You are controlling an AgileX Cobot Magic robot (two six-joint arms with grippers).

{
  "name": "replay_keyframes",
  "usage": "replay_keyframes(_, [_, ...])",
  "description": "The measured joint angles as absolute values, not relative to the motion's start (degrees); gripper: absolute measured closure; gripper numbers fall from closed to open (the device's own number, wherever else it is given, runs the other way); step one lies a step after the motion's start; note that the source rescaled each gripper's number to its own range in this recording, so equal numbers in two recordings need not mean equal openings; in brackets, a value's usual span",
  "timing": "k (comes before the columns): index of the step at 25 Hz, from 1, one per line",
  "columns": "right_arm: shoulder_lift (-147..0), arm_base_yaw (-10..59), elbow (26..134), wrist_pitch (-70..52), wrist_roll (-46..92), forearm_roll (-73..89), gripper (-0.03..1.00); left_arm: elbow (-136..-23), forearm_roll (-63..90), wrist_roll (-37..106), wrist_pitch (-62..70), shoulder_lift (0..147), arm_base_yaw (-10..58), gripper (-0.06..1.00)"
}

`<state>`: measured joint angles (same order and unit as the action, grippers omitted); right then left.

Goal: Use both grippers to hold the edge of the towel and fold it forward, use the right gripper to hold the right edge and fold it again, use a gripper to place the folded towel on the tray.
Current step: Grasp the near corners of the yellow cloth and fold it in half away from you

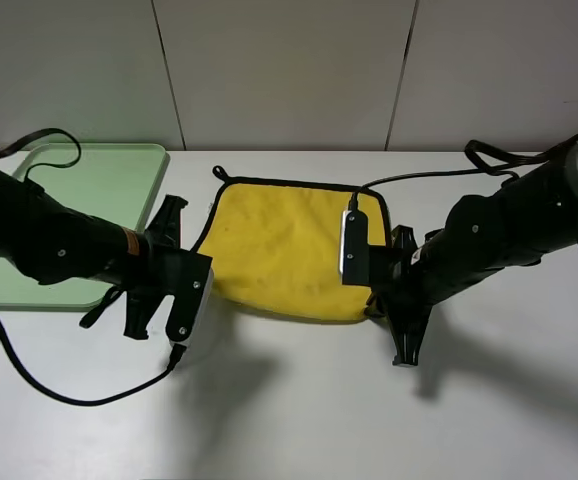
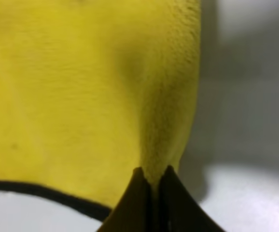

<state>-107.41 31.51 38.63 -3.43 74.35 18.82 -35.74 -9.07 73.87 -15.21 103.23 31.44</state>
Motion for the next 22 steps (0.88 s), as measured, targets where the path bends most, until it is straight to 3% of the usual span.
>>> replay_keyframes(22, [-85.47, 31.51, 37.2, -23.95, 52.1, 1.0, 0.97, -35.61, -8.9, 73.91, 4.29, 80.25, 31.61, 0.94])
